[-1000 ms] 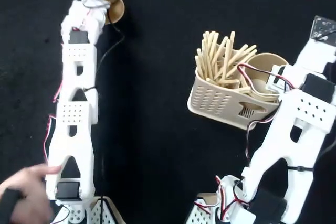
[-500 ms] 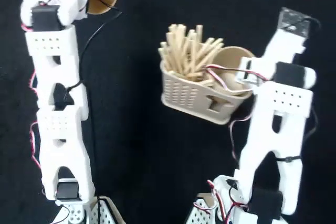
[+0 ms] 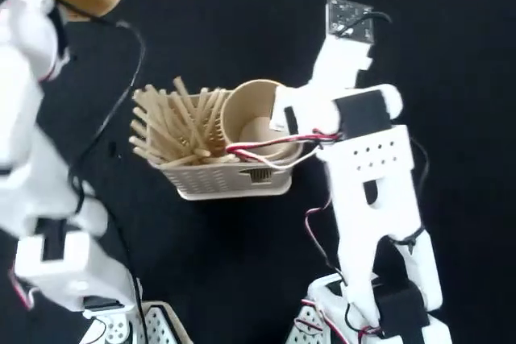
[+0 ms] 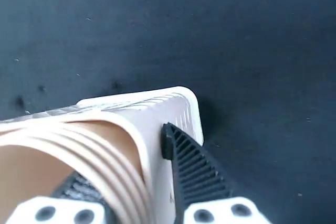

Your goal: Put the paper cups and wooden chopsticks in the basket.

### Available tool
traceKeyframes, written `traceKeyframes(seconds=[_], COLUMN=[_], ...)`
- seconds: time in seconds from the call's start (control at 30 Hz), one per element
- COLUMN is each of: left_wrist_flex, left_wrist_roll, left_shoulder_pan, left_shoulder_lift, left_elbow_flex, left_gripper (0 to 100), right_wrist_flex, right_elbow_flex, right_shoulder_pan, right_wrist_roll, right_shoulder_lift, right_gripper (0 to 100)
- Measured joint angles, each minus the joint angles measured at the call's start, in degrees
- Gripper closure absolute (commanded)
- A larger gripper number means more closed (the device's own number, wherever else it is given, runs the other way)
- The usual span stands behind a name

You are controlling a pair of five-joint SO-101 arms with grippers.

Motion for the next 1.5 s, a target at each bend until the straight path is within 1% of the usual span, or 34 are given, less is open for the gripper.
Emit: traceKeyframes(seconds=[0.13, 0.27, 0.37, 0.43, 0.5, 0.63, 0.7, 0.77, 0.8, 1.03, 1.1, 1.2, 1.37, 1.43, 1.5], left_wrist_flex=[0.0, 0.0, 0.0, 0.0, 0.0, 0.0, 0.0, 0.0, 0.0, 0.0, 0.0, 0.0, 0.0, 0.0, 0.0], left_wrist_roll=[0.4, 0.4, 0.4, 2.5, 5.5, 7.3, 7.8, 9.2, 9.8, 10.5, 10.7, 10.7, 10.7, 10.8, 10.9], left_shoulder_pan=[0.1, 5.0, 8.8, 10.3, 10.4, 10.4, 11.1, 12.0, 12.5, 18.5, 19.1, 19.3, 19.3, 20.9, 24.9], left_shoulder_lift=[-10.4, -20.7, -27.6, -32.0, -36.3, -42.6, -43.8, -44.0, -43.9, -44.6, -45.7, -48.0, -50.1, -50.0, -50.0], left_elbow_flex=[8.5, 19.8, 27.1, 30.9, 32.5, 33.7, 32.5, 33.3, 35.9, 45.3, 47.4, 49.8, 55.1, 57.0, 58.8], left_gripper=[97, 97, 97, 97, 97, 97, 97, 97, 97, 97, 97, 97, 97, 97, 97], right_wrist_flex=[-1.1, -4.3, -7.9, -9.4, -9.5, -6.0, -4.0, -2.4, -1.8, 2.9, 4.3, 5.0, 5.5, 5.9, 5.9], right_elbow_flex=[-0.3, -0.3, -0.4, -0.8, -1.1, -1.7, -2.1, -2.1, -2.1, -2.1, -2.1, -2.2, -2.2, -2.2, -0.8], right_shoulder_pan=[-2.3, -4.8, -5.2, -5.2, -5.2, -5.2, -5.2, -5.2, -5.2, -5.2, -4.0, 0.2, 10.5, 13.7, 17.5], right_wrist_roll=[-3.3, -5.5, -5.5, -3.1, -0.2, 1.8, 1.8, 2.1, 2.7, 9.8, 11.3, 13.6, 17.9, 19.4, 20.6], right_shoulder_lift=[3.0, 8.7, 11.6, 12.4, 12.6, 11.5, 9.5, 6.9, 5.5, -7.0, -10.8, -16.3, -23.1, -24.9, -26.7], right_gripper=[98.6, 98.6, 98.5, 97.9, 92.8, 76.0, 72.4, 73.3, 74.4, 83.2, 86.0, 90.2, 91.7, 91.7, 91.5])
